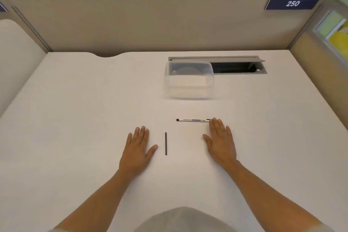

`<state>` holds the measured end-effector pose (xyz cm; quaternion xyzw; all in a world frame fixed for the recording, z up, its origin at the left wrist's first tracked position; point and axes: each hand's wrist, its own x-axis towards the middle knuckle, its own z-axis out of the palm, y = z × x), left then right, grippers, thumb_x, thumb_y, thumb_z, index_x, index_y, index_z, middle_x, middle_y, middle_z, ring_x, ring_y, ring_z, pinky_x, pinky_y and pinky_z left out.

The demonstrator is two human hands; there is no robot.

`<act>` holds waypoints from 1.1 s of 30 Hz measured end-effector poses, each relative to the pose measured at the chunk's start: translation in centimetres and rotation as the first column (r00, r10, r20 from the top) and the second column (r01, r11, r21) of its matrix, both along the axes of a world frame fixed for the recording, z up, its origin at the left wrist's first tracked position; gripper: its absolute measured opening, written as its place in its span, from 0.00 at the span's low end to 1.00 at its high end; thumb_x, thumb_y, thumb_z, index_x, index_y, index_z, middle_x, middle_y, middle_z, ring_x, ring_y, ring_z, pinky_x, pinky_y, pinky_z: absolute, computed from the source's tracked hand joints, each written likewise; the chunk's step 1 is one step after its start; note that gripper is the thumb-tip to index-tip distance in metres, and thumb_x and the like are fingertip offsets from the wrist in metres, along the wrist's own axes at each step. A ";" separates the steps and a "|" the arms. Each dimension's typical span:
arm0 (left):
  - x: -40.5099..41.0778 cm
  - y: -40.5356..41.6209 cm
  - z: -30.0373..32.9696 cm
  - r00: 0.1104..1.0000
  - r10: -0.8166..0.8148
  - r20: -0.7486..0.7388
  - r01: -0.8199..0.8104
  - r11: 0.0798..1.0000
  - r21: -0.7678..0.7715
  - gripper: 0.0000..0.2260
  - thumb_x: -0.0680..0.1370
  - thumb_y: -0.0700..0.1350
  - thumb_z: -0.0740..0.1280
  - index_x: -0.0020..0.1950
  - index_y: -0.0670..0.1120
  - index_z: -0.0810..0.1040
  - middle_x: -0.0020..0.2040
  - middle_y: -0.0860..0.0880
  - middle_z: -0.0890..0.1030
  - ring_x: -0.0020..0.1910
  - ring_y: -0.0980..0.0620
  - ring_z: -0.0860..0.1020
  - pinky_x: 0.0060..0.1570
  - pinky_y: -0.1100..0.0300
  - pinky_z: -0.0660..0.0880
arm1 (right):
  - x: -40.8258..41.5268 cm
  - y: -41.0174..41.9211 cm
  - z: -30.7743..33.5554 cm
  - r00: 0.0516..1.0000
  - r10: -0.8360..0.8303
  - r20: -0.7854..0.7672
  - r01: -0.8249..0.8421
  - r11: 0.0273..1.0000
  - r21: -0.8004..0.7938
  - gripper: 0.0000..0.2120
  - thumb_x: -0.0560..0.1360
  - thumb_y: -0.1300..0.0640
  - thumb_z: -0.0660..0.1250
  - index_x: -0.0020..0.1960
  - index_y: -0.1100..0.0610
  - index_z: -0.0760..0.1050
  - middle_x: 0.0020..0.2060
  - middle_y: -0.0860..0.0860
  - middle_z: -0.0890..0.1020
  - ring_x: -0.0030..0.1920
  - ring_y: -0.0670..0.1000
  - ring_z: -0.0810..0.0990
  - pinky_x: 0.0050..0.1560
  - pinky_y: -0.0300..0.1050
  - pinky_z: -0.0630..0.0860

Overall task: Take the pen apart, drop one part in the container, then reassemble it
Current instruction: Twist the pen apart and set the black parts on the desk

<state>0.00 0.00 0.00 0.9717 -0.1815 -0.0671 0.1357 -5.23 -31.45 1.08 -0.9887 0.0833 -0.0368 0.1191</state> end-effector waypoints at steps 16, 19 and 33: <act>-0.2 0.2 0.3 1.000 -0.013 0.026 0.013 1.000 0.008 0.35 0.78 0.65 0.45 0.79 0.45 0.51 0.80 0.49 0.50 0.78 0.53 0.44 0.75 0.54 0.38 | 2.6 0.8 2.2 0.998 -0.033 0.048 0.030 0.997 0.069 0.08 0.71 0.70 0.64 0.44 0.59 0.77 0.40 0.53 0.80 0.42 0.57 0.75 0.36 0.44 0.64; 0.0 0.2 0.4 1.000 -0.010 0.005 0.010 1.000 -0.022 0.36 0.77 0.67 0.44 0.79 0.46 0.51 0.80 0.50 0.49 0.77 0.56 0.42 0.75 0.55 0.37 | 2.1 0.9 2.4 0.998 -0.039 0.043 0.036 0.996 0.085 0.10 0.70 0.72 0.63 0.44 0.59 0.76 0.40 0.53 0.80 0.42 0.56 0.74 0.36 0.44 0.63; 1.0 -3.8 3.1 0.955 -0.103 0.278 0.179 0.947 -0.267 0.19 0.79 0.56 0.60 0.60 0.46 0.80 0.57 0.49 0.82 0.58 0.46 0.78 0.54 0.50 0.75 | -0.2 1.7 3.9 0.986 0.095 0.136 -0.115 0.982 0.150 0.11 0.72 0.71 0.63 0.47 0.57 0.77 0.43 0.50 0.81 0.45 0.53 0.75 0.38 0.41 0.67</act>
